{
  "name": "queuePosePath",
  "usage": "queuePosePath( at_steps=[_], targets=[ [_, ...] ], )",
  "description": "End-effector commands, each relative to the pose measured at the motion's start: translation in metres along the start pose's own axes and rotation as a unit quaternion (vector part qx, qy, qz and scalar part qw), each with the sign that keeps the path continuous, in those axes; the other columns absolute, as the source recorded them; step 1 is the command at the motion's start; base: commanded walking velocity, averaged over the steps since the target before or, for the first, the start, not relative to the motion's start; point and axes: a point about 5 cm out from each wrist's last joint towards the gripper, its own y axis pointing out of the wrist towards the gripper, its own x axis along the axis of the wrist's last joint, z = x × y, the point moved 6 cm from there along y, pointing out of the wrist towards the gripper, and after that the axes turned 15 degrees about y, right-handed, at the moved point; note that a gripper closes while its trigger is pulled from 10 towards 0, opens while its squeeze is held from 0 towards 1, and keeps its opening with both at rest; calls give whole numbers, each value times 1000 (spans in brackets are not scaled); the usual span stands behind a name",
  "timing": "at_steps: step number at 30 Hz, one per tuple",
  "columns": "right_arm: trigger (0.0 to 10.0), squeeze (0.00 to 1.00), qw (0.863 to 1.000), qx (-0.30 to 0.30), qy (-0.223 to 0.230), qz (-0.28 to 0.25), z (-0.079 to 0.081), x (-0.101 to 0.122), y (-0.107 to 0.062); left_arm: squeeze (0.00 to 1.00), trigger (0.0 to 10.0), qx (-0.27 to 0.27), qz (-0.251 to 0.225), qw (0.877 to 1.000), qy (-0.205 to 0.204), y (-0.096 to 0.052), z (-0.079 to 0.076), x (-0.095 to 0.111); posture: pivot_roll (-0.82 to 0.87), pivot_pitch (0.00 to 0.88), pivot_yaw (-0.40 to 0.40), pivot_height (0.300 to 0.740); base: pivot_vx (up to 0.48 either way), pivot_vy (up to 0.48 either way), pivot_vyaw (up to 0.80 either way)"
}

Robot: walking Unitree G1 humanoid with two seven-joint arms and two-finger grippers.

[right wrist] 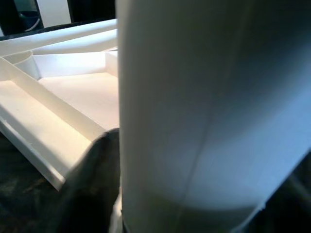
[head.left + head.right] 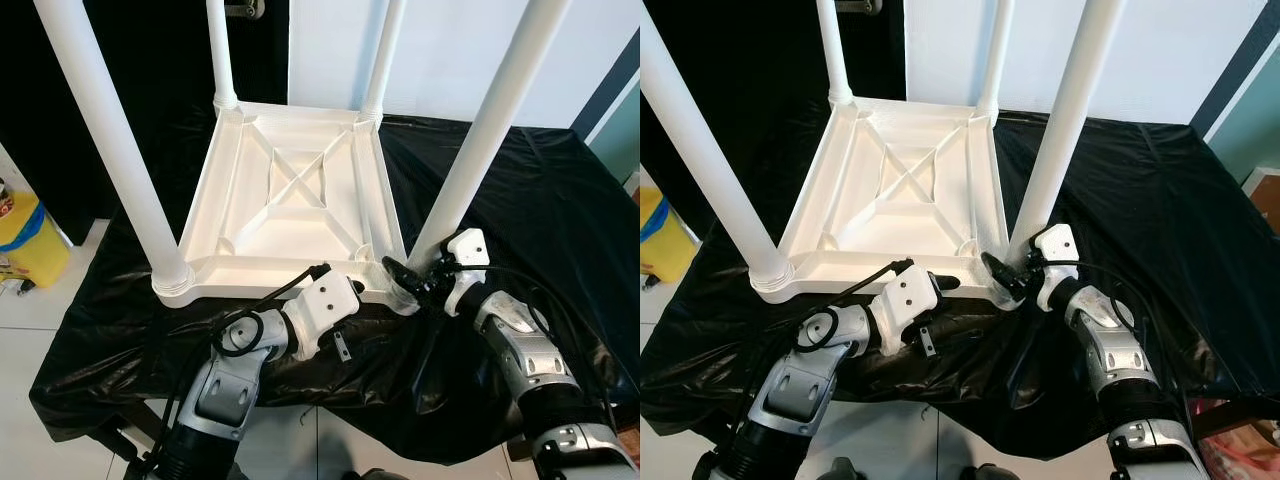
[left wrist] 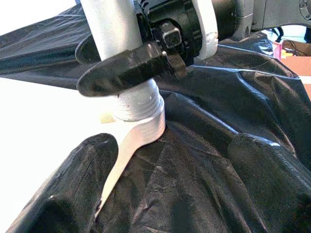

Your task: Building children table

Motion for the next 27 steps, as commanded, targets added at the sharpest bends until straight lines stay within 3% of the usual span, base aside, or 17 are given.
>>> queuePosePath(
  at_steps=[1,6,7,8,27],
  targets=[
    [0,0,1000,6,-6,14,0,-6,0,0,10000,66,21,998,6,1,14,-4,101,33,-99,740,0,0,0],
    [0,0,1000,1,-6,18,-2,-9,-3,0,10000,65,19,998,5,1,13,-4,92,36,-92,740,0,0,0],
    [9373,0,1000,-5,-3,18,-4,-11,-5,0,10000,62,19,998,5,1,12,-4,86,35,-88,740,0,0,0],
    [10000,0,1000,-10,2,18,-4,-13,-7,0,10000,59,18,998,5,1,11,-4,85,34,-87,740,0,0,0],
    [10000,0,995,-102,20,-12,-4,-22,-13,0,10000,54,18,998,6,4,9,-5,62,50,-92,740,0,0,0]
  ],
)
